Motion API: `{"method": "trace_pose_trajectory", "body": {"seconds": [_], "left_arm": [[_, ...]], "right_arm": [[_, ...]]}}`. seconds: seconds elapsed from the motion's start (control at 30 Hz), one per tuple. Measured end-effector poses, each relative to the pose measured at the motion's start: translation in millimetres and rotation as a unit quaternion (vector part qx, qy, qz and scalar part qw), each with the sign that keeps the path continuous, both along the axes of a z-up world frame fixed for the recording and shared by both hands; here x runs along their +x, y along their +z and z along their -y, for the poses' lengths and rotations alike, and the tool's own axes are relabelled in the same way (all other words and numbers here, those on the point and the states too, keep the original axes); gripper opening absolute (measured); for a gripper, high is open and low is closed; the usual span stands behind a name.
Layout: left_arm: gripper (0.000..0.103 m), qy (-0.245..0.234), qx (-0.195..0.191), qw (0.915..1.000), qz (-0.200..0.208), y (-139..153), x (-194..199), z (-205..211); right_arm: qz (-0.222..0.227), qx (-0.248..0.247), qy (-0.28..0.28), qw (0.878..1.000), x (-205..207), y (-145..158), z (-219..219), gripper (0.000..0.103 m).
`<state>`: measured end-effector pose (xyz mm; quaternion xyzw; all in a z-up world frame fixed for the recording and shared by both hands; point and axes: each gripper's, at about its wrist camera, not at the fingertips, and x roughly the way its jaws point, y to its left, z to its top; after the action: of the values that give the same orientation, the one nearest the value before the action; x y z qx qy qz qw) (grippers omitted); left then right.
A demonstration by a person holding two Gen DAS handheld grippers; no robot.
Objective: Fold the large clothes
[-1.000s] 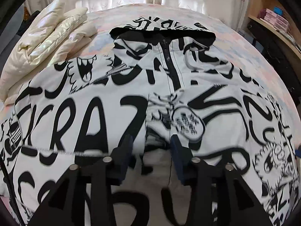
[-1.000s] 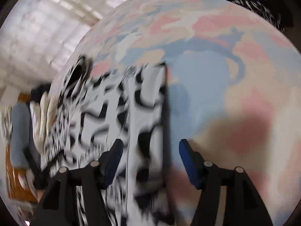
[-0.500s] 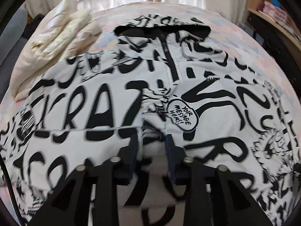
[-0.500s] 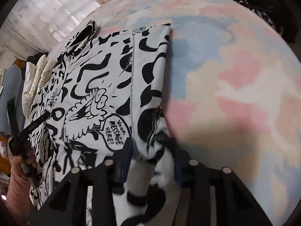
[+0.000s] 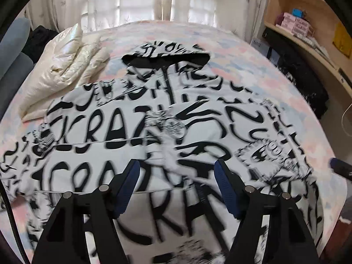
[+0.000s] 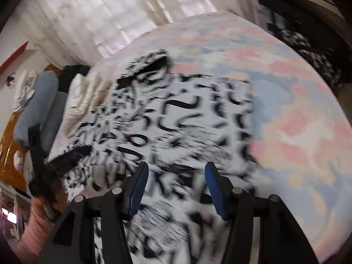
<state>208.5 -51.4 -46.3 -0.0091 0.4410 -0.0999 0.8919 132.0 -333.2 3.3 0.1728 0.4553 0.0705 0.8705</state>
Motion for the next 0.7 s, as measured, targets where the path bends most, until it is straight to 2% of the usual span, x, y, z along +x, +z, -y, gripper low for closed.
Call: {"method": "trace_pose_trajectory", "body": {"seconds": [0.07, 0.13, 0.2, 0.27, 0.33, 0.37, 0.43, 0.47, 0.5, 0.6, 0.67, 0.7], "left_arm": [[0.068, 0.009, -0.007, 0.9999, 0.004, -13.6, 6.1, 14.7], [0.067, 0.018, -0.017, 0.9997, -0.008, -31.9, 17.6, 24.3], [0.048, 0.027, -0.011, 0.9993, -0.022, -52.2, 30.6, 33.0], [0.038, 0.028, -0.001, 0.9983, -0.051, -77.2, 47.0, 42.2], [0.038, 0.037, 0.009, 0.9977, -0.057, -92.9, 58.7, 45.5], [0.038, 0.040, 0.020, 0.9979, -0.046, -97.6, 64.0, 48.7], [0.038, 0.037, 0.040, 0.9981, -0.029, -100.0, 70.7, 56.3], [0.040, 0.037, 0.050, 0.9978, -0.023, -100.8, 74.4, 60.2], [0.041, 0.037, 0.057, 0.9975, -0.020, -101.3, 78.5, 64.4], [0.044, 0.034, 0.064, 0.9972, -0.019, -101.4, 84.3, 68.8], [0.047, 0.030, 0.068, 0.9971, -0.019, -98.8, 83.0, 69.4], [0.048, 0.029, 0.070, 0.9970, -0.019, -95.9, 79.9, 69.4]], "right_arm": [[0.016, 0.004, 0.010, 1.000, 20.1, -11.4, -23.0, 0.053], [0.009, 0.024, 0.008, 1.000, 41.8, -31.7, -38.2, 0.054], [0.001, 0.048, 0.010, 0.999, 62.7, -54.9, -47.3, 0.053], [-0.014, 0.044, 0.007, 0.999, 80.0, -79.1, -51.3, 0.053], [-0.030, 0.027, -0.002, 0.999, 91.0, -99.8, -47.4, 0.053], [-0.039, 0.010, -0.013, 0.999, 94.2, -109.5, -41.0, 0.053], [-0.044, -0.021, -0.043, 0.998, 93.2, -122.4, -20.0, 0.038], [-0.037, -0.030, -0.068, 0.997, 88.0, -124.6, -1.3, 0.026], [-0.034, -0.032, -0.089, 0.995, 83.3, -125.2, 11.3, 0.020], [-0.014, 0.002, -0.149, 0.989, 60.5, -122.4, 54.0, 0.015], [-0.009, 0.041, -0.156, 0.987, 52.0, -122.7, 64.8, 0.015], [-0.009, 0.049, -0.160, 0.986, 48.2, -121.2, 65.7, 0.019]]}}
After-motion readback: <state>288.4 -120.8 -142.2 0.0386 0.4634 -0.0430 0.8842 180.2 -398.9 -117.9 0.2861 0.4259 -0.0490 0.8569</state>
